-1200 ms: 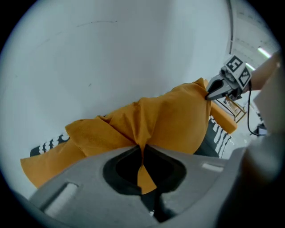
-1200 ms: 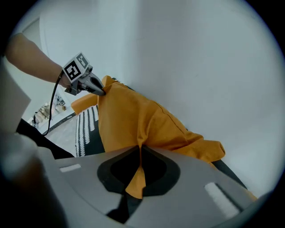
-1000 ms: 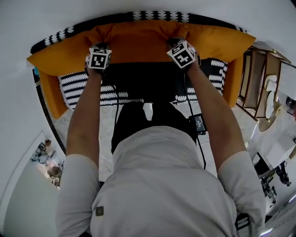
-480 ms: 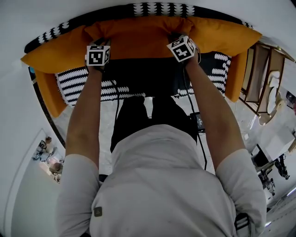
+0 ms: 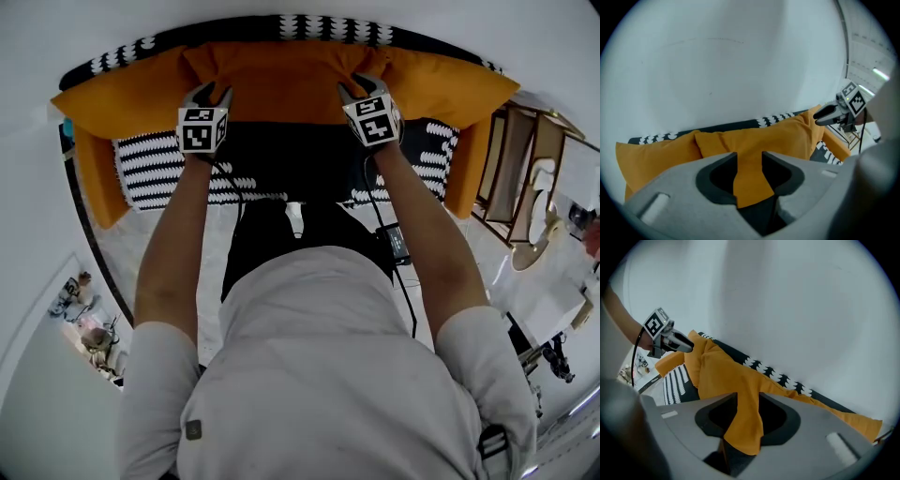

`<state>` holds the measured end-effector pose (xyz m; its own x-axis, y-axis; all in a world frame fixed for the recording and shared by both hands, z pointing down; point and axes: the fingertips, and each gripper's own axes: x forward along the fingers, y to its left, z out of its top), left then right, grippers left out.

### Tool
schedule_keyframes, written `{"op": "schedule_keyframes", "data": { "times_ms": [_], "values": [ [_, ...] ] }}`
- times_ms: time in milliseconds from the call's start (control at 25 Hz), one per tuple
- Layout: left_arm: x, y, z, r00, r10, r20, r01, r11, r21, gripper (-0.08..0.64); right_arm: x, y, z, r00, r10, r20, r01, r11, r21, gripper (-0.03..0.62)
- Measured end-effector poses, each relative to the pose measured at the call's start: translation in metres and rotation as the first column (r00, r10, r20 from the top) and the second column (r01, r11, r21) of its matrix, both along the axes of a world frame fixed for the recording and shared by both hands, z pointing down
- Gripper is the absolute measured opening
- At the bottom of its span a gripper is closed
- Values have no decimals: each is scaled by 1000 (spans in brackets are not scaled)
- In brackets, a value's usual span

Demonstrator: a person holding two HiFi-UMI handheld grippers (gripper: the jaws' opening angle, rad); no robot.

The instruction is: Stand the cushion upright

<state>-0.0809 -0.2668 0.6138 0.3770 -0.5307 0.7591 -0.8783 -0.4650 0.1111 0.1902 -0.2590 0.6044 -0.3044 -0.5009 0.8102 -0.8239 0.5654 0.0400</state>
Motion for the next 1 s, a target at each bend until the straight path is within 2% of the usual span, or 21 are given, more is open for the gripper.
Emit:
{"op": "schedule_keyframes", "data": {
  "times_ms": [120,240,440,720,920,1000],
  "values": [
    [-5,6,-36,998,-57,-28,59,996,68,169,-6,5,-31,998,-1,61,-1,999,39,156],
    [-8,19,-77,996,-70,-46,75,988,132,169,-14,10,-74,991,-12,131,-1,995,100,155],
    [1,54,-140,992,-77,-99,98,970,223,153,-32,32,-149,973,-102,208,58,976,211,147],
    [21,92,-242,991,-55,-126,101,915,391,90,-45,77,-234,926,-247,286,154,937,313,102],
    [43,118,-299,979,-20,-205,108,897,429,27,-43,101,-294,877,-323,356,173,904,392,77],
    [48,130,-316,977,-15,-213,111,888,446,9,-43,112,-314,862,-354,364,184,886,426,63]
  ]
}}
